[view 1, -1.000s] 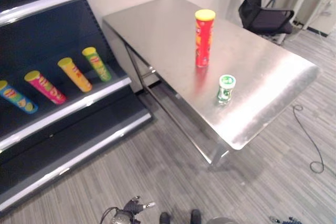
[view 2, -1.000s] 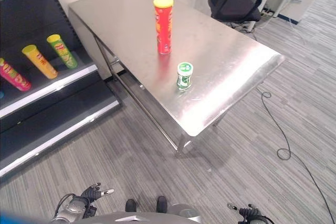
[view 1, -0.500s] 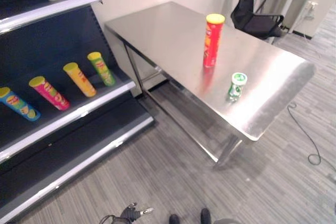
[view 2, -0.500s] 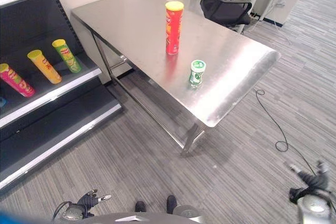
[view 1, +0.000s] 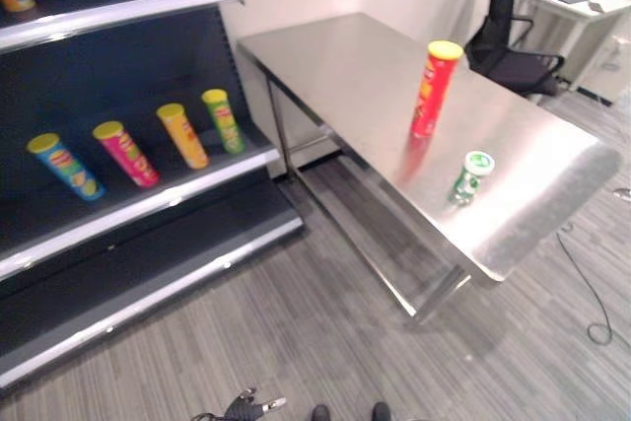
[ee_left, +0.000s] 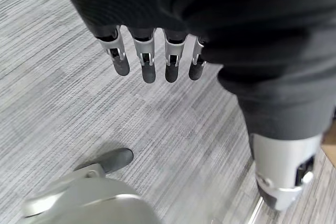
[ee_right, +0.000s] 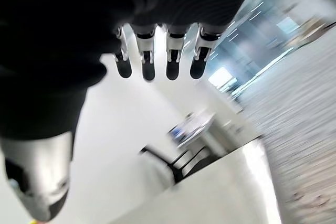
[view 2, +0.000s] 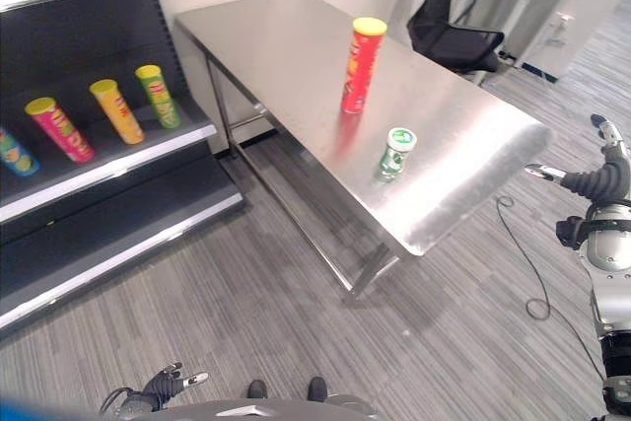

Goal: Put the goods on the table back onto the shelves and tidy them up.

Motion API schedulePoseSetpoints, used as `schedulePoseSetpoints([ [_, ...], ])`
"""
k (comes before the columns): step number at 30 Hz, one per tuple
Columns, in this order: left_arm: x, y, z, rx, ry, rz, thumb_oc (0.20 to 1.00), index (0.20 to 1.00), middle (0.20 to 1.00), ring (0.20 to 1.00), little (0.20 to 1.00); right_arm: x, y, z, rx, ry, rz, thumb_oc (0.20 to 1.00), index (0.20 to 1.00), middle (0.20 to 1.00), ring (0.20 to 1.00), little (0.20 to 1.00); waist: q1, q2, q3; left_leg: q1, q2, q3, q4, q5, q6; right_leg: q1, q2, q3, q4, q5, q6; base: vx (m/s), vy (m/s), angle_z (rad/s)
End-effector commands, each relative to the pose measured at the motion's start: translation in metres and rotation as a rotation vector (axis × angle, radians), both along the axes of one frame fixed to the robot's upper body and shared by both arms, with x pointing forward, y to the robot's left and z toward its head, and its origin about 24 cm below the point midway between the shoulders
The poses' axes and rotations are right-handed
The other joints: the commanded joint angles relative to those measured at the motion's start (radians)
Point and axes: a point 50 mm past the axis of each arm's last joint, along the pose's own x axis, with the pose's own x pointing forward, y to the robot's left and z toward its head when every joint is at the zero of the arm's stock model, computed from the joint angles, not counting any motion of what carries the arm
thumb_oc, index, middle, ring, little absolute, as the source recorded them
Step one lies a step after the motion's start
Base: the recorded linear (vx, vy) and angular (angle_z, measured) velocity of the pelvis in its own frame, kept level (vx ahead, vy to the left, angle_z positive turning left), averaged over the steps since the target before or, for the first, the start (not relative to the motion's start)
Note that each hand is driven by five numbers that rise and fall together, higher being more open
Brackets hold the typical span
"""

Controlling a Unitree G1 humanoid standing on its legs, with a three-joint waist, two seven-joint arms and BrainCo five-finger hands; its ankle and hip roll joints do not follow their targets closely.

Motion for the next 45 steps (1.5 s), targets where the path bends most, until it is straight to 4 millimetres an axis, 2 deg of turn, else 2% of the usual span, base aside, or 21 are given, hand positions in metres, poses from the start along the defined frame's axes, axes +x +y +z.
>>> schedulePoseSetpoints([
  [1,0.017,0.014,0.007,0.039,-0.042,-0.005,1.000,1.000,1.000,1.000,1.000,0.012,-0.001,0.012,-0.031,-0.002,0.015,1.000,1.000,1.000,1.000,1.000,0.037,-0.037,0.008,0.040,0.070,0.021,0.014,-0.063,-0.075,0.038,-0.152,0.020,0.047,-0.077,0.160,-0.02,-0.084,0.13],
  [3,0.012,0.016,0.007,0.038,-0.036,0.011,1.000,1.000,1.000,1.000,1.000,0.022,0.002,0.003,-0.045,0.074,0.034,1.000,1.000,1.000,1.000,1.000,0.045,-0.036,0.015,0.036,0.075,0.003,0.014,-0.054,-0.082,0.045,-0.148,0.003,0.047,-0.082,0.154,-0.02,-0.085,0.13],
  [15,-0.002,0.011,0.002,0.013,-0.008,0.057,1.000,1.000,1.000,1.000,1.000,0.037,0.011,-0.022,-0.007,0.183,0.051,1.000,1.000,1.000,1.000,1.000,0.074,-0.022,0.026,0.017,0.084,-0.043,0.014,-0.032,-0.097,0.064,-0.134,-0.051,0.038,-0.097,0.136,0.00,-0.056,0.16],
  [34,-0.013,0.013,0.000,0.027,0.022,0.075,1.000,1.000,1.000,1.000,1.000,0.063,0.019,-0.028,0.031,0.164,-0.036,1.000,1.000,1.000,1.000,1.000,0.114,0.013,0.033,-0.031,0.070,-0.107,0.014,-0.008,-0.105,0.060,-0.120,-0.092,0.011,-0.100,0.123,0.01,-0.033,0.11],
  [45,-0.016,0.012,-0.001,0.038,0.036,0.084,1.000,1.000,1.000,1.000,1.000,0.073,0.026,-0.026,0.062,0.129,-0.061,1.000,1.000,1.000,1.000,1.000,0.129,0.014,0.028,-0.037,0.062,-0.124,0.014,-0.011,-0.103,0.059,-0.123,-0.105,0.011,-0.103,0.121,0.01,-0.002,0.01],
])
